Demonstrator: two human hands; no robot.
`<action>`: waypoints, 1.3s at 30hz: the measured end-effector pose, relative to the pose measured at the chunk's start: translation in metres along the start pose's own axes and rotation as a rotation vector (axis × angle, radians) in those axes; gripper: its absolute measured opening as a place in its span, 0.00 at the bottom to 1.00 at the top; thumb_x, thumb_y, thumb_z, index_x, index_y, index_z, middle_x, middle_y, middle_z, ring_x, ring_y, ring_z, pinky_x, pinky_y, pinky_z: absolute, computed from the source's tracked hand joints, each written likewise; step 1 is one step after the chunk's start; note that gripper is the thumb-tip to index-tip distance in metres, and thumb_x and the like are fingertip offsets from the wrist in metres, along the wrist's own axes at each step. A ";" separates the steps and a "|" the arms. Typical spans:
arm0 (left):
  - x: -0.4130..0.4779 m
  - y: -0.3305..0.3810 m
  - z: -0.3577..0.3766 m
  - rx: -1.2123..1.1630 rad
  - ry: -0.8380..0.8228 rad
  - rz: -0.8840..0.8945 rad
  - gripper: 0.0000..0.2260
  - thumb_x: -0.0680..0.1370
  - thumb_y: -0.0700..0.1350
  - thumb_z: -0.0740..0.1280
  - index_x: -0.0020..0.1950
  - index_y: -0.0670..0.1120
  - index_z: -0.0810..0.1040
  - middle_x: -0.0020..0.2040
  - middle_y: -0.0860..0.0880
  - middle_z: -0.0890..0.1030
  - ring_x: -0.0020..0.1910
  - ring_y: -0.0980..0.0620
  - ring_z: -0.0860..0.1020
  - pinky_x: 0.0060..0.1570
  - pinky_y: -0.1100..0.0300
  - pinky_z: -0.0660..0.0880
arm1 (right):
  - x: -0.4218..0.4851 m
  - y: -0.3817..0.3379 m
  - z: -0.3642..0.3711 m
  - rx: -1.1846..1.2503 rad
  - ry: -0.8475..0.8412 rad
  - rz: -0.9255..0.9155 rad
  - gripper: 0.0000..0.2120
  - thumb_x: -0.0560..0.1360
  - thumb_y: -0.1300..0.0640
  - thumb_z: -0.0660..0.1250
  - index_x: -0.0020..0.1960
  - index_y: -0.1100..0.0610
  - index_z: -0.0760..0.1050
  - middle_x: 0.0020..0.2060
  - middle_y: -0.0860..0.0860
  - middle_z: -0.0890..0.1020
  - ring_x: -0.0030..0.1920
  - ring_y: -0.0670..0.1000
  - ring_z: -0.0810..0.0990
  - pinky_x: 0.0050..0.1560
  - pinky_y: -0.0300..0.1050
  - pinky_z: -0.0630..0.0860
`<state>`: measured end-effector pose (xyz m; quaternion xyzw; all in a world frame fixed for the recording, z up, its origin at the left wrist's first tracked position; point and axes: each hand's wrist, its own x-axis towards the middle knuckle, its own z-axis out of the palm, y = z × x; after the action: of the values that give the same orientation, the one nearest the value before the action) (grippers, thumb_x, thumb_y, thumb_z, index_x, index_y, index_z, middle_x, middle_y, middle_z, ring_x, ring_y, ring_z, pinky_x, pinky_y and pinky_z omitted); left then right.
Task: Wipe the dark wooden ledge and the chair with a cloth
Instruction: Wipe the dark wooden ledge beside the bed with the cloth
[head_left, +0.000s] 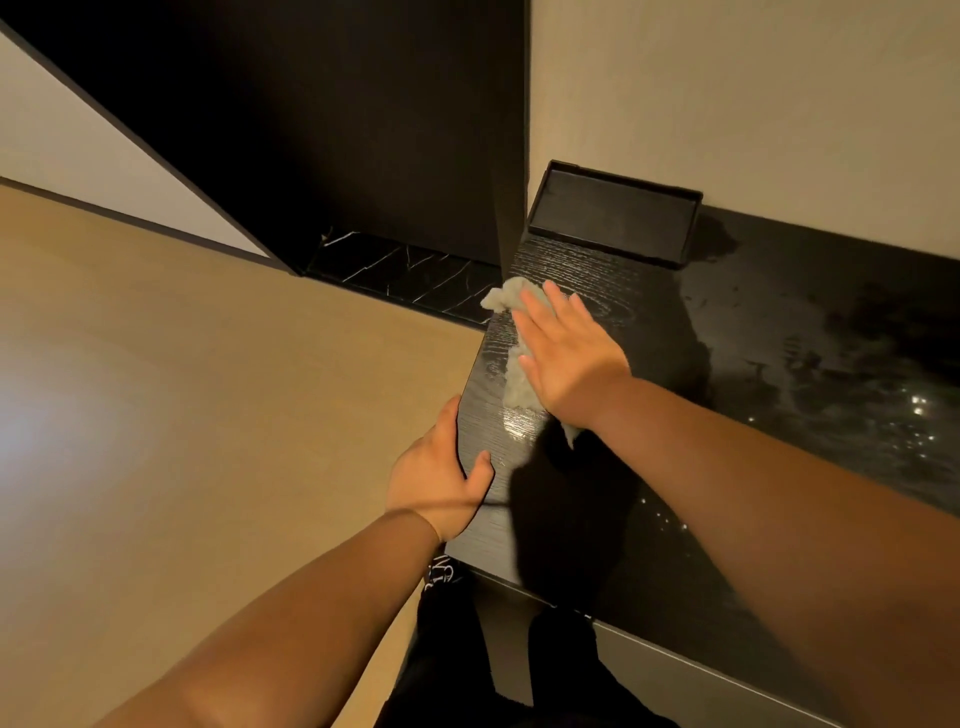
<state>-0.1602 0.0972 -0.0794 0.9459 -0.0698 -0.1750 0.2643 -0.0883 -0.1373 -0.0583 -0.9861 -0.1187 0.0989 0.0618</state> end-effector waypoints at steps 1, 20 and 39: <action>0.000 0.000 0.000 -0.003 0.000 0.006 0.32 0.78 0.58 0.64 0.81 0.59 0.57 0.53 0.51 0.83 0.46 0.45 0.82 0.45 0.52 0.78 | -0.002 -0.007 0.003 0.013 0.013 -0.007 0.29 0.86 0.47 0.49 0.83 0.57 0.55 0.84 0.54 0.48 0.83 0.59 0.44 0.82 0.57 0.43; -0.001 -0.001 -0.001 -0.070 0.022 0.054 0.28 0.77 0.55 0.68 0.76 0.56 0.63 0.57 0.47 0.83 0.52 0.41 0.82 0.51 0.49 0.79 | -0.081 -0.042 0.024 -0.006 0.023 -0.141 0.26 0.83 0.49 0.59 0.79 0.57 0.64 0.83 0.55 0.55 0.82 0.61 0.54 0.80 0.61 0.57; 0.001 -0.009 0.003 0.142 -0.057 0.259 0.39 0.80 0.57 0.64 0.86 0.48 0.50 0.84 0.43 0.56 0.74 0.41 0.70 0.68 0.46 0.73 | -0.129 -0.046 0.042 0.055 0.066 0.514 0.32 0.83 0.44 0.50 0.82 0.59 0.58 0.84 0.56 0.52 0.83 0.61 0.47 0.81 0.64 0.52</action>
<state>-0.1600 0.1036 -0.0864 0.9399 -0.2108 -0.1608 0.2150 -0.2302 -0.1210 -0.0693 -0.9845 0.1405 0.0823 0.0655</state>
